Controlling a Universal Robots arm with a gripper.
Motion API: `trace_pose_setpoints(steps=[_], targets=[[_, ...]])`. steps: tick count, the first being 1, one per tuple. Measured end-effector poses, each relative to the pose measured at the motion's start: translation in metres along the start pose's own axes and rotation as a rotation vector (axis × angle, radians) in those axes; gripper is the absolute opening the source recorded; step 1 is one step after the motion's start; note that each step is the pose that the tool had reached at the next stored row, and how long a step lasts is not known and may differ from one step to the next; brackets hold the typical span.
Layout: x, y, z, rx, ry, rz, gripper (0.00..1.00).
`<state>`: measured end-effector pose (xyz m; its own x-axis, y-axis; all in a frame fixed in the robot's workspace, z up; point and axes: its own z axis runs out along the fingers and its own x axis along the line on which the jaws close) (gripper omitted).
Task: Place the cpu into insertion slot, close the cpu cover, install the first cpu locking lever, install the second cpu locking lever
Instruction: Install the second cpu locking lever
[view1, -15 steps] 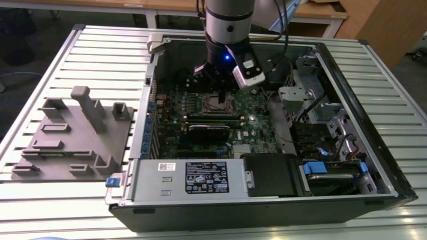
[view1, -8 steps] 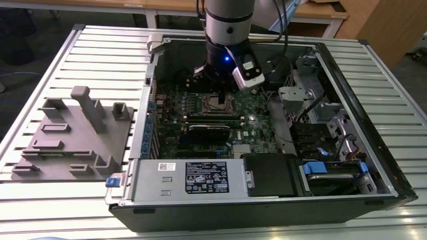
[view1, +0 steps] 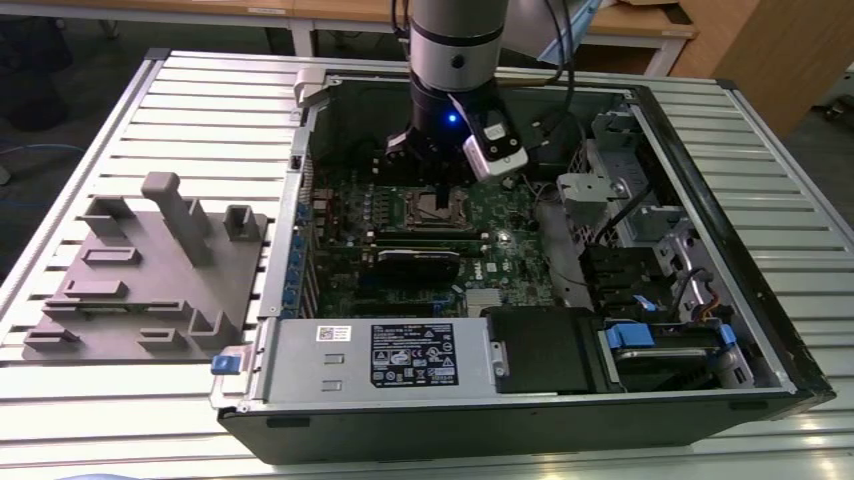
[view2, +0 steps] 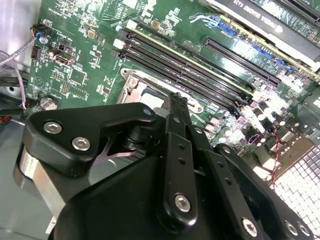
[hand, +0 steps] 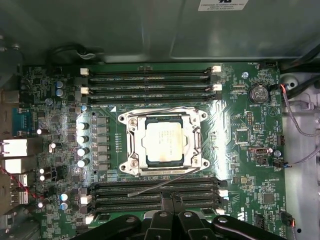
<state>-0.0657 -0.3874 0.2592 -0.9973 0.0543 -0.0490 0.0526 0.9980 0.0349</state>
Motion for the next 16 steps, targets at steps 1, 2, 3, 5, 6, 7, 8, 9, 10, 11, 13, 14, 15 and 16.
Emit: trace_pose_setpoints(steps=[1,2,3,5,6,7,8,9,10,11,13,14,15,16], targets=[[0.0003,0.0000,0.0002,-0.0001,-0.0002,0.000,0.10],[0.0005,0.0000,0.0003,-0.0001,-0.0003,0.000,0.10],[0.0008,0.0000,0.0006,-0.0002,-0.0004,0.000,0.10],[0.0010,0.0000,0.0015,-0.0002,-0.0006,0.000,0.10],[0.0011,-0.0001,0.0019,-0.0001,-0.0006,0.000,0.10],[0.0012,-0.0001,0.0025,-0.0001,-0.0006,0.000,0.10],[0.0014,-0.0001,0.0030,-0.0001,-0.0007,0.000,0.10],[0.0016,-0.0002,0.0034,-0.0001,-0.0008,0.000,0.10],[0.0017,-0.0002,0.0038,0.0000,-0.0009,0.000,0.10],[0.0020,-0.0002,0.0042,-0.0001,-0.0011,0.000,0.10],[0.0026,-0.0003,0.0051,-0.0001,-0.0013,0.000,0.10],[0.0029,-0.0003,0.0055,-0.0001,-0.0013,0.000,0.10],[0.0032,-0.0004,0.0059,-0.0001,-0.0013,0.000,0.10],[0.0037,-0.0004,0.0062,0.0000,-0.0013,0.000,0.10]])
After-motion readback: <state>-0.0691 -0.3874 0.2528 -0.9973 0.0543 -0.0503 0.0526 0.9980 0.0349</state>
